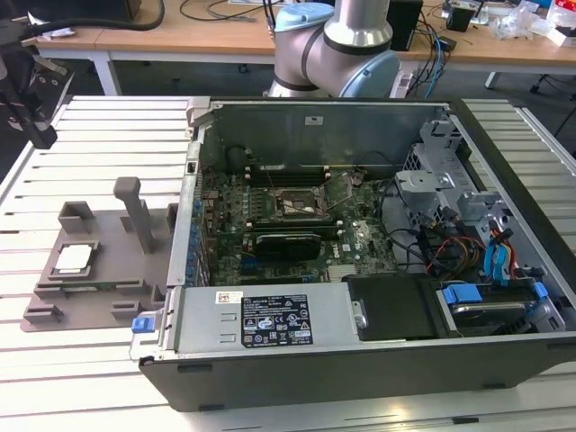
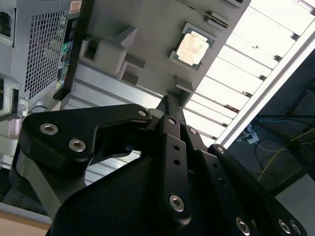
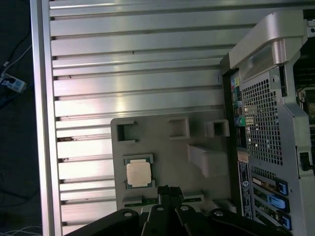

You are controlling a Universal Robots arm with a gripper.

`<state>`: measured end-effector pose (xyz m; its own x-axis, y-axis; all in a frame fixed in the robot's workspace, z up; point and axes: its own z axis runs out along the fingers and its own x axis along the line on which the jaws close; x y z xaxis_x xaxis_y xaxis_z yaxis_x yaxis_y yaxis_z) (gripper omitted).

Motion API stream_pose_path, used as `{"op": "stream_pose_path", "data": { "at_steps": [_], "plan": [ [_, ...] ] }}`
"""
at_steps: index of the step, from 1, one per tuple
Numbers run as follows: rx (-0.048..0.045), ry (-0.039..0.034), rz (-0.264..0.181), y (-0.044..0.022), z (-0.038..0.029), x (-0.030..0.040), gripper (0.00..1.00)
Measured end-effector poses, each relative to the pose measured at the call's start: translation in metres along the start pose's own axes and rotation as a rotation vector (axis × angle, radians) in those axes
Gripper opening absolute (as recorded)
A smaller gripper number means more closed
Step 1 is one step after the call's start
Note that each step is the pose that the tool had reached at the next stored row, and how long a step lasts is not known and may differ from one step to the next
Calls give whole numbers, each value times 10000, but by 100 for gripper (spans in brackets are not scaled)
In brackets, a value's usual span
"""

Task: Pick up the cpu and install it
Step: 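Reach for the cpu, then pick up the cpu and move it towards the insertion slot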

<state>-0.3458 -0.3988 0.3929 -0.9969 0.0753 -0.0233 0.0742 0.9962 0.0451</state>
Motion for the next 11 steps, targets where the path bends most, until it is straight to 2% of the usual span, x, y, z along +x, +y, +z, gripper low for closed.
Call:
{"op": "stream_pose_path", "data": {
  "at_steps": [11],
  "plan": [
    [0,0,0,0,0,4,11]
  ]
}}
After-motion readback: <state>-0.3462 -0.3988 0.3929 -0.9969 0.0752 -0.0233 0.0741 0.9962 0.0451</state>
